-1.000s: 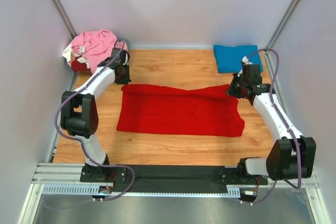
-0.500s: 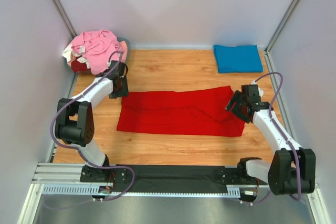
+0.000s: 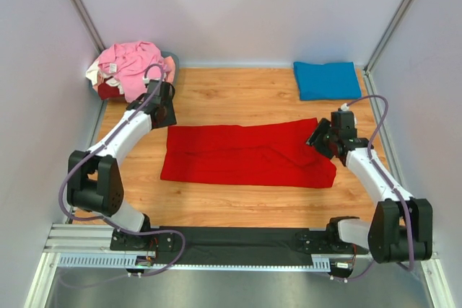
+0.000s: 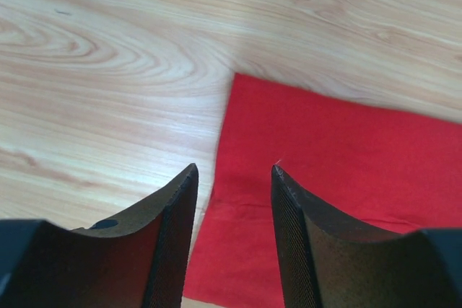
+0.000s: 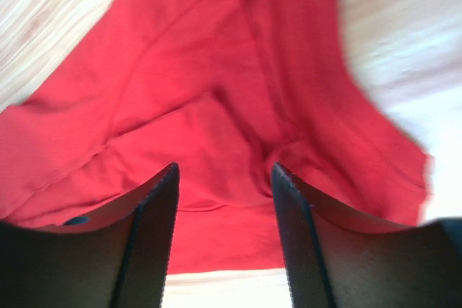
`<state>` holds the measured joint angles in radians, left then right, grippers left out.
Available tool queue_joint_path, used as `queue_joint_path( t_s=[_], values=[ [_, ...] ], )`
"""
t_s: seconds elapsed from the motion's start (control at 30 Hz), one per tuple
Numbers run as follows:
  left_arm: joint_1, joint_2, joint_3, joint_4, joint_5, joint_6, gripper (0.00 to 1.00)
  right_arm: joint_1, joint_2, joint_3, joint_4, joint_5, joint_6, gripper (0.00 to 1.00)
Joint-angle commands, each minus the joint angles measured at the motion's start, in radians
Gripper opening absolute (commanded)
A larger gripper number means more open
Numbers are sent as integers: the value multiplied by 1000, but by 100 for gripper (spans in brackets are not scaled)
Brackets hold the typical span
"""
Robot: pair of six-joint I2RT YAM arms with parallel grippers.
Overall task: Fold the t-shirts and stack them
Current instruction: Fold the tshirt
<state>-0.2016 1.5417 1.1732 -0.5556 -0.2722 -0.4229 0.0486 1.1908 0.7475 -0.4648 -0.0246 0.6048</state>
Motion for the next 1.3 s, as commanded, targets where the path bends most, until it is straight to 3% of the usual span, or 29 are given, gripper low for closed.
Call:
queue_joint_path(
  t_s=[0.0,0.53,0.7,0.9,1.0,1.17,1.27],
  values=[
    [-50,26,3,37,14,-14,52,54,52,50,89,-86,-13,53],
    [-170,293,45,37,56,-53,44,186,348,81,37,63,13,47],
    [-214,305,23,-76,-1,-102,41,240,591,265,-61,65,0,50],
    [-266,201,-114,-129,27,-158,40,241,736,489,-113,40,-2,52],
    [-300,126,-193,-138,71,-214,40,246,837,665,-175,-14,-14,52],
    [-369,37,-326,-112,178,-307,39,263,1064,1100,-339,-67,-45,51],
    [-432,-20,-414,-86,214,-373,38,275,1182,1255,-383,-112,-42,50]
  ],
)
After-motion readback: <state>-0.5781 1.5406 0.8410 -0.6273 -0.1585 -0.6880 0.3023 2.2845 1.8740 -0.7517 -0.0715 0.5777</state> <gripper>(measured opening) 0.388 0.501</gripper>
